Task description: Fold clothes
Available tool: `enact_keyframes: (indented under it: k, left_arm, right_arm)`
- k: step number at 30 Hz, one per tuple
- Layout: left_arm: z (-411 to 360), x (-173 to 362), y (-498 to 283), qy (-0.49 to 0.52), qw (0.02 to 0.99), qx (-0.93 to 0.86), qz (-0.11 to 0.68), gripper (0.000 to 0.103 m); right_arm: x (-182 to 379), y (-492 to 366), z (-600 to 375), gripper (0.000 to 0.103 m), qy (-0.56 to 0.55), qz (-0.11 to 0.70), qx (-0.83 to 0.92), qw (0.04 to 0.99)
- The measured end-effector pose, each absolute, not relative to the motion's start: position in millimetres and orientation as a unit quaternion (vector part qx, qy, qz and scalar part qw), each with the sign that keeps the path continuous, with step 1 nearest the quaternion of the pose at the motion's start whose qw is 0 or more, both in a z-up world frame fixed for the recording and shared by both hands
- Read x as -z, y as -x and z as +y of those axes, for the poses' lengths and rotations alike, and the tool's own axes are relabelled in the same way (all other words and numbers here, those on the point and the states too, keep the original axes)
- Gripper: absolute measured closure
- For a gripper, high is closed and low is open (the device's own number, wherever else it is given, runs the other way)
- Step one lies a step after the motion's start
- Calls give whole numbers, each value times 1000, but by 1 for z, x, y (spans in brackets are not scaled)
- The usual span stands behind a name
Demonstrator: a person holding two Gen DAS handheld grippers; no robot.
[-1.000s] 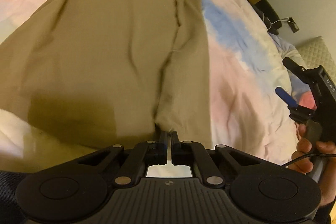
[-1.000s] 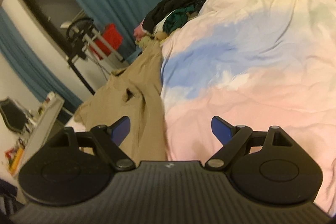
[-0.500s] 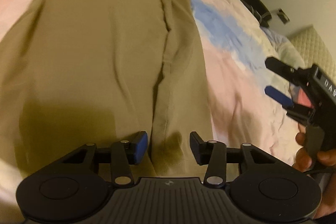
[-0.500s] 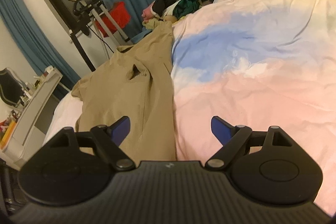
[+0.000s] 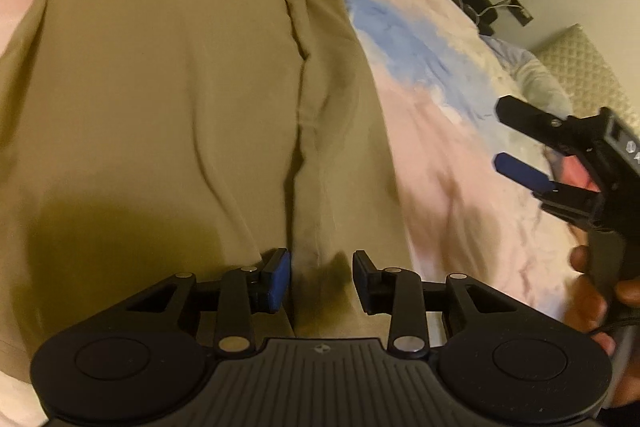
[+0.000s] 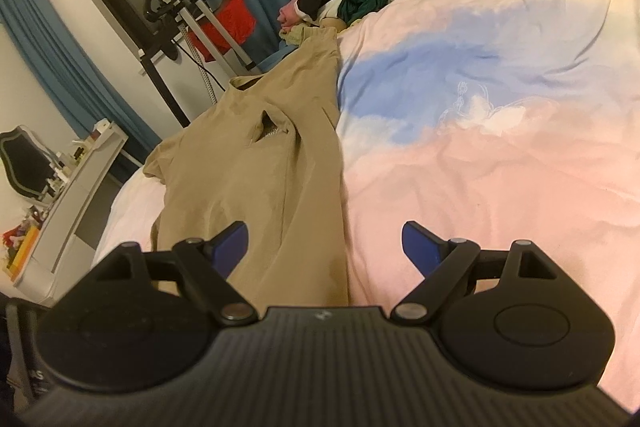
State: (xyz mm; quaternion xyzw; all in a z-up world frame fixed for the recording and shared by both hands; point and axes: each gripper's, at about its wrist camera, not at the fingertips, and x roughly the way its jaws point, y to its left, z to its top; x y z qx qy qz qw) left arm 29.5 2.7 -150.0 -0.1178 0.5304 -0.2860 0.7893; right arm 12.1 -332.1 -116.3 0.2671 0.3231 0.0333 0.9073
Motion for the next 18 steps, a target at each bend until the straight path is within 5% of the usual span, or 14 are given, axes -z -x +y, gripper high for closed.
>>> enact_keyframes:
  k: [2, 8, 18]
  left_arm:
    - [0, 150, -29, 122, 788, 289, 530, 97]
    - [-2, 147, -19, 137, 802, 271, 515, 98]
    - [21, 146, 1, 170, 828, 255, 469, 98]
  right_arm:
    - [116, -11, -331, 17, -265, 320, -35, 909]
    - [105, -28, -314, 18, -209, 289, -77, 931]
    - [117, -212, -252, 40, -62, 304, -126, 942]
